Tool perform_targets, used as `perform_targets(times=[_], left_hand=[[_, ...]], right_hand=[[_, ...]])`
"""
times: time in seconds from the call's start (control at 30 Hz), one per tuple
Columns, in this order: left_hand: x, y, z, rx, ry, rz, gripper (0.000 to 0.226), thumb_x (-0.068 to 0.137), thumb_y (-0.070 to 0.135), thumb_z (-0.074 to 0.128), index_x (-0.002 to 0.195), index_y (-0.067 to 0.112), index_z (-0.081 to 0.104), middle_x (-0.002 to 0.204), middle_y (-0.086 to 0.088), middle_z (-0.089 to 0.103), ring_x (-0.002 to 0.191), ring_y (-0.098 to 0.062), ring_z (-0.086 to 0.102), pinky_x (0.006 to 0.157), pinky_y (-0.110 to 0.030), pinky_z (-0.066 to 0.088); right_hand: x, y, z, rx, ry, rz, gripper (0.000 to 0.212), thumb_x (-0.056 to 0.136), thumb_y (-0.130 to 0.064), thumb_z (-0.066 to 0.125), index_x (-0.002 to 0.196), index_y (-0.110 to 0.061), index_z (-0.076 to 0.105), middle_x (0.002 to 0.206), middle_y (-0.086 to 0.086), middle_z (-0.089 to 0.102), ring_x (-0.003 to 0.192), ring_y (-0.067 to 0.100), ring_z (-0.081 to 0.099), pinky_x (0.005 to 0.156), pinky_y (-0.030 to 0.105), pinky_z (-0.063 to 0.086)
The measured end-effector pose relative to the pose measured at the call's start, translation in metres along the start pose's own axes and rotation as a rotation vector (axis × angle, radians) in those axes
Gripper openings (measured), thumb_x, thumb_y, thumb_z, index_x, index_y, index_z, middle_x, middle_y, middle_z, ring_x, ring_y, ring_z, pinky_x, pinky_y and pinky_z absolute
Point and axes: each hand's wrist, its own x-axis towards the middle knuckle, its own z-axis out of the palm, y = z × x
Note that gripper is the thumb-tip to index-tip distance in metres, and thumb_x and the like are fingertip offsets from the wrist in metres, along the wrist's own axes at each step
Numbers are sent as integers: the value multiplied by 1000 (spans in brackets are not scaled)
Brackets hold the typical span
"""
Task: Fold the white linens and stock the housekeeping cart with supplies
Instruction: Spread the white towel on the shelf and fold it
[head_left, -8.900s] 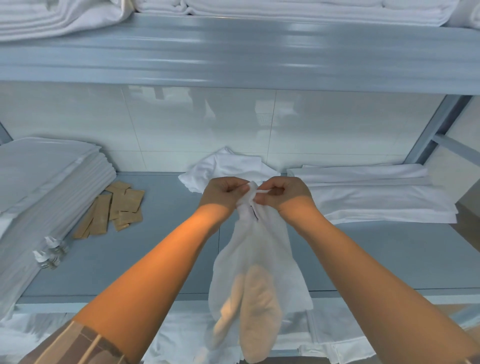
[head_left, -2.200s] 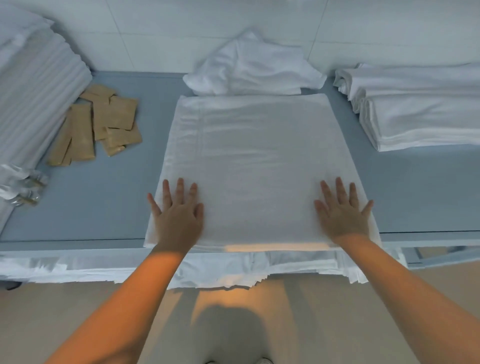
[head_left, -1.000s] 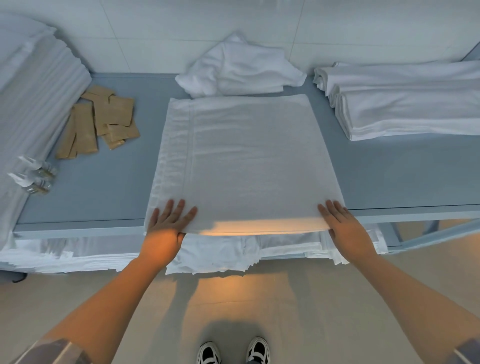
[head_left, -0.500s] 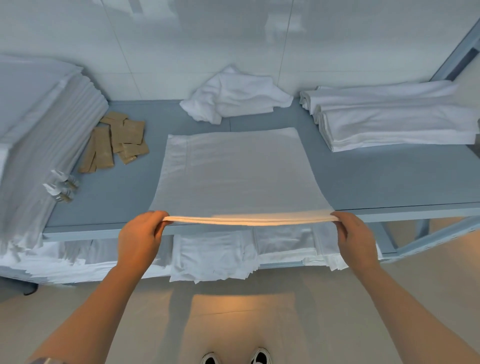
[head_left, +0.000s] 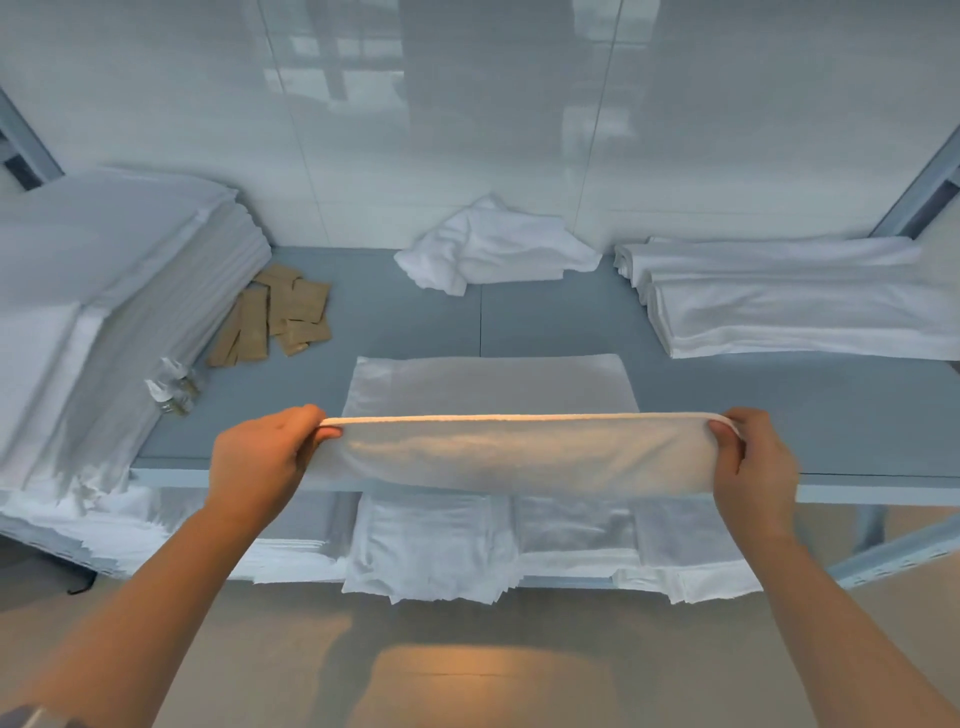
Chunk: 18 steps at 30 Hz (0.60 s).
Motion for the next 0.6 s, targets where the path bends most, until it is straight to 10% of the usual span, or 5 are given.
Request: perform_targets(times=[0.33,0.6], left_hand=[[56,-40,62,-29,-215,18,71,91,69,19,69,13,58,56,-3,56,47,-25,55,44,-26,36],[110,-85,184,5,-466,-8,38,94,48,47,73,16,47,66,1,57,62,-24,57,51,-29,27]], right_hand=[[75,17,63,-87,-120,8,17,97,-22,51,100,-6,57,89,22,65,82,39,60,70,32,35],[127,55,158,-161,-234,81,12,95,-11,55,86,-3,52,70,20,59,73,42,59,63,37,38]])
